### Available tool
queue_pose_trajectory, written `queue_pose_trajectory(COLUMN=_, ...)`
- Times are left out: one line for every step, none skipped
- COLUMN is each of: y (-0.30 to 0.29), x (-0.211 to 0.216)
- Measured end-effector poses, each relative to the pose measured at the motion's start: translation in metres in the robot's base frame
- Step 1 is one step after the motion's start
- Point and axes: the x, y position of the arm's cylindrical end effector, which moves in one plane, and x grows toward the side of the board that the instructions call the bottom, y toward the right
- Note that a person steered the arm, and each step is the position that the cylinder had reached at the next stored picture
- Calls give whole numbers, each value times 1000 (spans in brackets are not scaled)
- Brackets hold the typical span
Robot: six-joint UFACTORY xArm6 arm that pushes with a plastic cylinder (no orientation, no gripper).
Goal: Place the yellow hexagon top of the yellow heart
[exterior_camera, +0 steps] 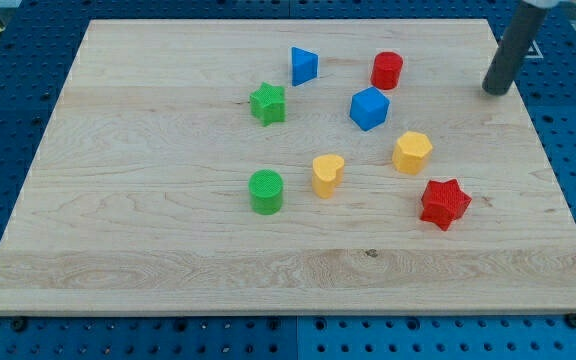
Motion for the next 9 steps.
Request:
queue_pose_trajectory(y=-2, x=47)
queue_pose_trajectory(y=-27, x=65)
queue_pose_trajectory(y=-27, x=65)
queue_pose_trajectory(y=-42, x=65)
queue_pose_trajectory(y=-44, x=72)
queue_pose_trajectory(y=-56, x=87)
queue_pose_trajectory(y=-87, x=88)
queue_pose_trajectory(y=-108, x=88)
queue_pose_trajectory(y=-137, x=88)
